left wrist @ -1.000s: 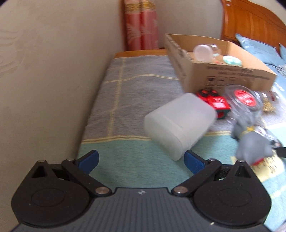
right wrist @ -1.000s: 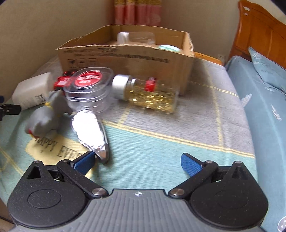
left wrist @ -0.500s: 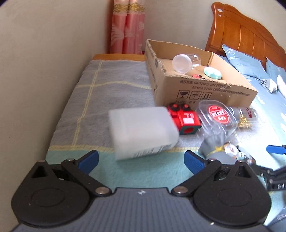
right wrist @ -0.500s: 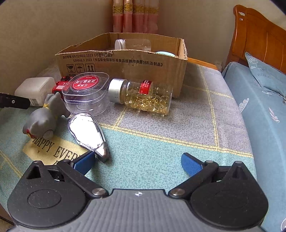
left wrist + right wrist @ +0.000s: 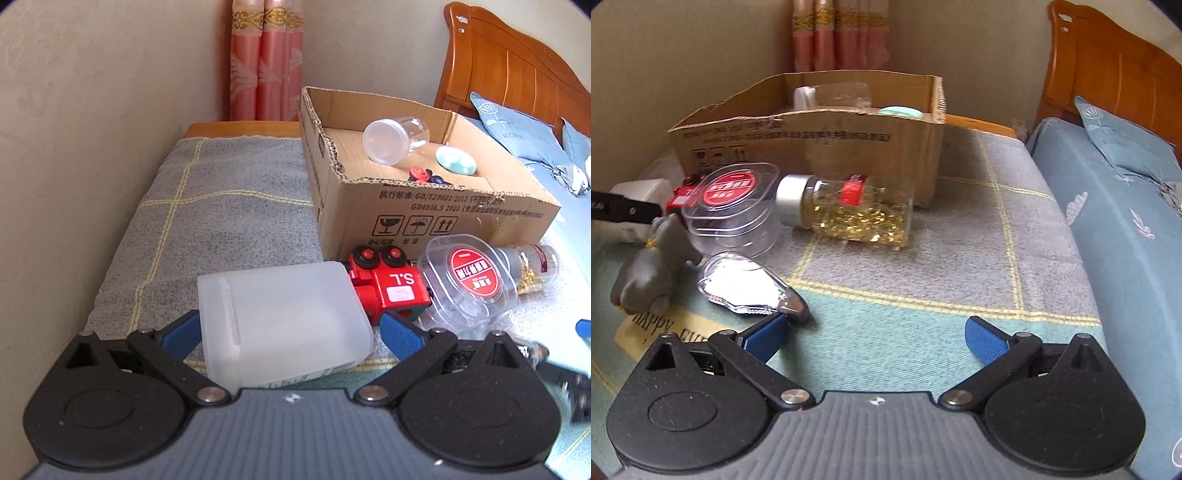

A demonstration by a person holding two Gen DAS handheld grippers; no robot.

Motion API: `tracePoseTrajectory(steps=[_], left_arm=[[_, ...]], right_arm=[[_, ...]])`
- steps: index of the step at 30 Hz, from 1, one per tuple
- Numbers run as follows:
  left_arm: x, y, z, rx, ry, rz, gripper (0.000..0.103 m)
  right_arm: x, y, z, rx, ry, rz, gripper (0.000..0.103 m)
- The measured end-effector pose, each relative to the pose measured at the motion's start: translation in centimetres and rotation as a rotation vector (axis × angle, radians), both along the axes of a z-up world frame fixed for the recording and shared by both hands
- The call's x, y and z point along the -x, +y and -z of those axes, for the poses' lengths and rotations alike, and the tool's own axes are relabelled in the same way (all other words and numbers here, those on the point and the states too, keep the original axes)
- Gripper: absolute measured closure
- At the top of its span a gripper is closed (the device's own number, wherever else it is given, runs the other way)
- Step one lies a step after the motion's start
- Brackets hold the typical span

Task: Organize rigid objects
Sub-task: 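Move the left gripper to the frosted white bottle while the right gripper approaches the clear tape dispenser, then grasp the white bottle with the left gripper while the right gripper grasps the tape dispenser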

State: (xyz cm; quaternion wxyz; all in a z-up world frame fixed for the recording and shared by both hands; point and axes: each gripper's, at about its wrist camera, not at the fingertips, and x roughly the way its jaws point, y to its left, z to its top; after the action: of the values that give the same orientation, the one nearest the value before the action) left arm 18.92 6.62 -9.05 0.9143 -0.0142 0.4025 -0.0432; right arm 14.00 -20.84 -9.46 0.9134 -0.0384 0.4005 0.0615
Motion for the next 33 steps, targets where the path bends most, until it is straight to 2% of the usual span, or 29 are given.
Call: tracePoseTrajectory(steps=[3,8,10,13,17,23,29,33], left_arm=[[0.0,0.2,0.0,-0.005,-0.002,-0.012,0.004],[-0.5,0.2,-0.1,-0.011,-0.006,-0.017,0.006],[-0.7,-0.1,-0.1,-0.023,-0.008,-0.014,0.012],[-0.8,-0.1,-0.2,-0.028,-0.007,-0.011,0.013],[0.1,0.1,-0.4,-0.031,-0.019,-0.008,0.017],[1.5,0.4,-0.8,-0.025,-0.021,-0.004,0.021],[1.7,0.6,-0.9,-0.016,-0.018,0.005,0.021],[1.7,0.6,-0.9,-0.024,-0.02,0.017,0.021]], right_arm=[[-0.1,-0.1,-0.2,0.004,0.019,0.004,0.0],[0.9,1.2,-0.2,0.004,0.032,-0.082,0.0],[1.2,1.9,-0.3,-0.002,0.038,-0.123,0.0],[1.5,3.0,-0.4,-0.021,0.043,-0.169,0.0],[1.6,4.6,-0.7,-0.044,0.036,-0.222,0.006],[0.8,6.0,-0.8,-0.009,0.003,-0.209,0.022],[0.0,5.6,-0.7,-0.006,-0.006,-0.201,0.023],[-0.6,3.3,-0.7,0.0,0.0,-0.125,0.023]])
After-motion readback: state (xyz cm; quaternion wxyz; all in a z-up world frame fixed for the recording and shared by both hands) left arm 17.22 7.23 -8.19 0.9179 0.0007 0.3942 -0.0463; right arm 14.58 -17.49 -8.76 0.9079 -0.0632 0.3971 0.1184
